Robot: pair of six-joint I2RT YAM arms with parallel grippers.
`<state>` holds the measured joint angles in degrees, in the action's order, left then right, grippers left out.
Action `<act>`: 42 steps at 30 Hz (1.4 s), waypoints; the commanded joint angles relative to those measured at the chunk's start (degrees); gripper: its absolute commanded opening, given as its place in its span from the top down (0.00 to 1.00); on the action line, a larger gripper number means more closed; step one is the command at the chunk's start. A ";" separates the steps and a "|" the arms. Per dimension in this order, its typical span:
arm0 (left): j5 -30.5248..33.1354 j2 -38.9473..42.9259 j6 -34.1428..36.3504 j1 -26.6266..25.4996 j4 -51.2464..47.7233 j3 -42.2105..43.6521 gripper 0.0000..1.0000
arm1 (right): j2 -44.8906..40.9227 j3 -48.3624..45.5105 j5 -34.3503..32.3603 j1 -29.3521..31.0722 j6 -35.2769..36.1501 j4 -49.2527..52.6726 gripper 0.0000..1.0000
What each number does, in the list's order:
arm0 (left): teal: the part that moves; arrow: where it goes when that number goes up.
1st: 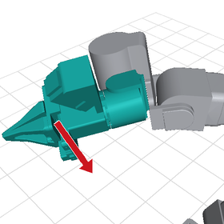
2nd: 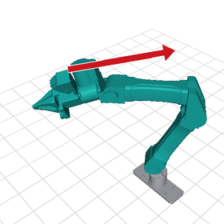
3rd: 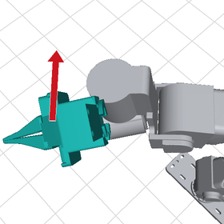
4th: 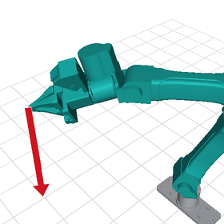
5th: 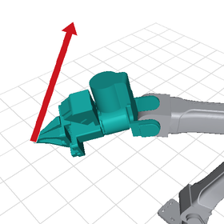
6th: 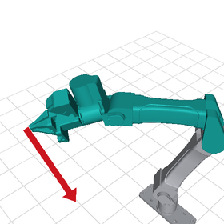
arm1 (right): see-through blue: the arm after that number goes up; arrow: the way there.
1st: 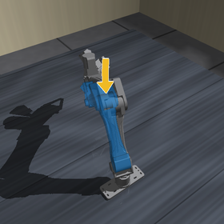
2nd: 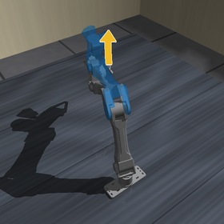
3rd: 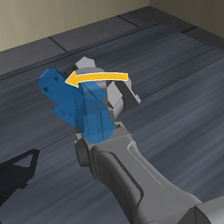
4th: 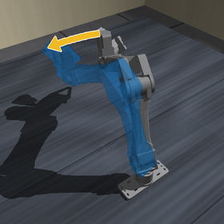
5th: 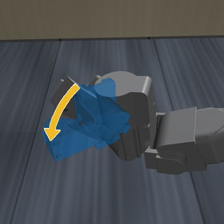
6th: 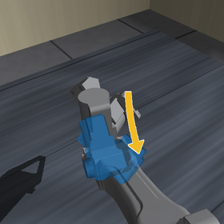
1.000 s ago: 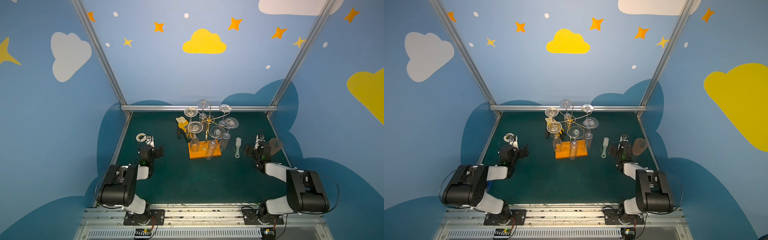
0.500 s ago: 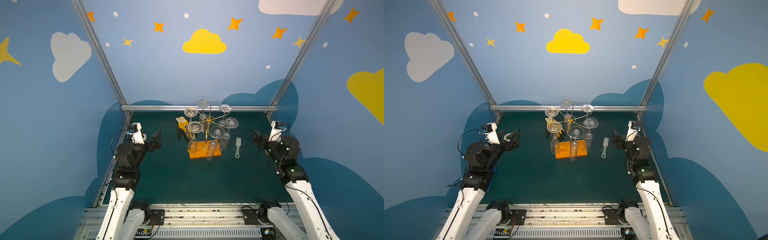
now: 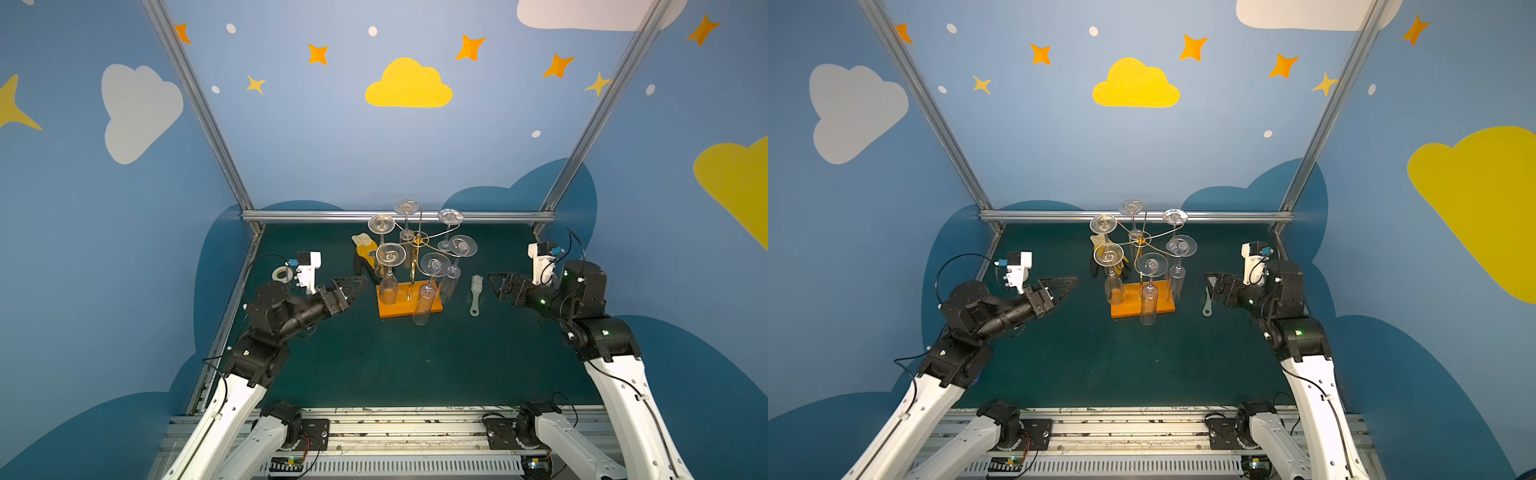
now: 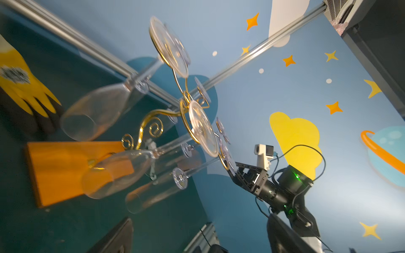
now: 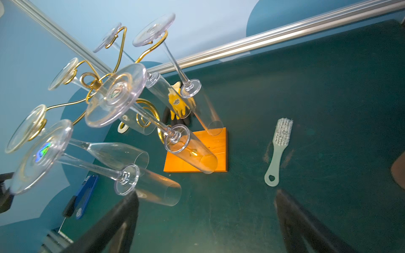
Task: Take the wine glass off the wine glass rack
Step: 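Raise both grippers and reach toward the gold glass rack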
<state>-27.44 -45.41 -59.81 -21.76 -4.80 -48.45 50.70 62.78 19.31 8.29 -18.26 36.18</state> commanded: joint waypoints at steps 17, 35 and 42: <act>13.00 -14.12 -15.33 -6.19 -1.54 -12.06 0.32 | -0.45 3.59 -1.29 3.00 -1.40 4.07 0.05; 10.82 -19.18 -12.87 -6.10 -7.98 -18.44 0.58 | -0.06 4.49 -4.06 3.40 -0.57 8.01 0.04; 10.61 -19.23 -13.05 -6.10 -7.88 -18.61 0.71 | -0.77 4.39 -5.31 3.40 -0.63 8.67 0.04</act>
<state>-16.08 -64.93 -73.56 -27.77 -12.62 -65.52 50.83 65.67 15.18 11.46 -19.25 43.86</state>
